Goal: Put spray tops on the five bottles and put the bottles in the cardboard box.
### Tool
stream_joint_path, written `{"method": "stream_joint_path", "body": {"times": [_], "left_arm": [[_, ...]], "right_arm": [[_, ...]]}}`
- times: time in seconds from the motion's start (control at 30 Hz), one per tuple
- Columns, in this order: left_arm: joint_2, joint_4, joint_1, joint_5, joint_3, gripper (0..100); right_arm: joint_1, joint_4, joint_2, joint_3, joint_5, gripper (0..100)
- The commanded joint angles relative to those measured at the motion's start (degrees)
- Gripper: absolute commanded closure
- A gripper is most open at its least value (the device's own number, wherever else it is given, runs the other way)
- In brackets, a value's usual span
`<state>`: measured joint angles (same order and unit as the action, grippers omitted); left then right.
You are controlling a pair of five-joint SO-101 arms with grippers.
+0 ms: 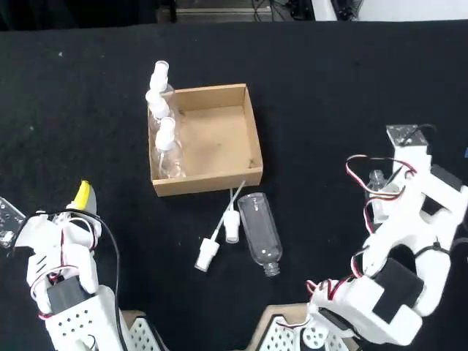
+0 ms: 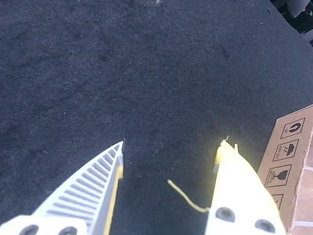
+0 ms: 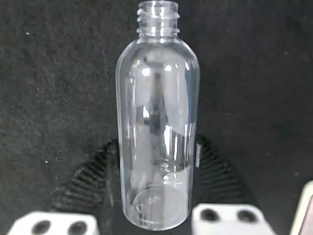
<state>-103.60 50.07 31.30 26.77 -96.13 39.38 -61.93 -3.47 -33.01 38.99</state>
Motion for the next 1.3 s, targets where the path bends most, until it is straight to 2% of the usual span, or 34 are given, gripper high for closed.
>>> {"method": "stream_joint_path", "body": {"times": [0.0, 0.07, 0.3, 0.4, 0.57, 0.83, 1.0, 1.27], "left_arm": [[-0.7, -1.3, 0.0, 0.3, -1.2, 72], [-0.7, -1.3, 0.0, 0.3, -1.2, 72], [-0.7, -1.3, 0.0, 0.2, -1.2, 72], [-0.7, -1.3, 0.0, 0.2, -1.2, 72], [-0.7, -1.3, 0.0, 0.2, -1.2, 72], [-0.7, -1.3, 0.0, 0.4, -1.2, 72], [-0.7, -1.3, 0.0, 0.4, -1.2, 72], [-0.7, -1.3, 0.0, 0.4, -1.2, 72]], "right_arm": [[1.2, -4.4, -0.1, 4.8, 0.0, 74.6], [1.1, -7.8, 0.4, 7.5, 0.8, 69.5], [0.4, -16.0, 4.8, 20.7, 6.1, 71.3], [0.3, -18.8, 9.5, 26.3, 6.1, 71.1], [-4.4, -27.3, 18.2, 35.8, 5.7, 71.1], [-6.7, -35.8, 20.4, 48.1, 3.0, 71.1], [-7.3, -38.7, 20.4, 48.1, 3.3, 71.1], [-7.9, -32.8, 19.7, 37.8, 5.8, 68.4]]}}
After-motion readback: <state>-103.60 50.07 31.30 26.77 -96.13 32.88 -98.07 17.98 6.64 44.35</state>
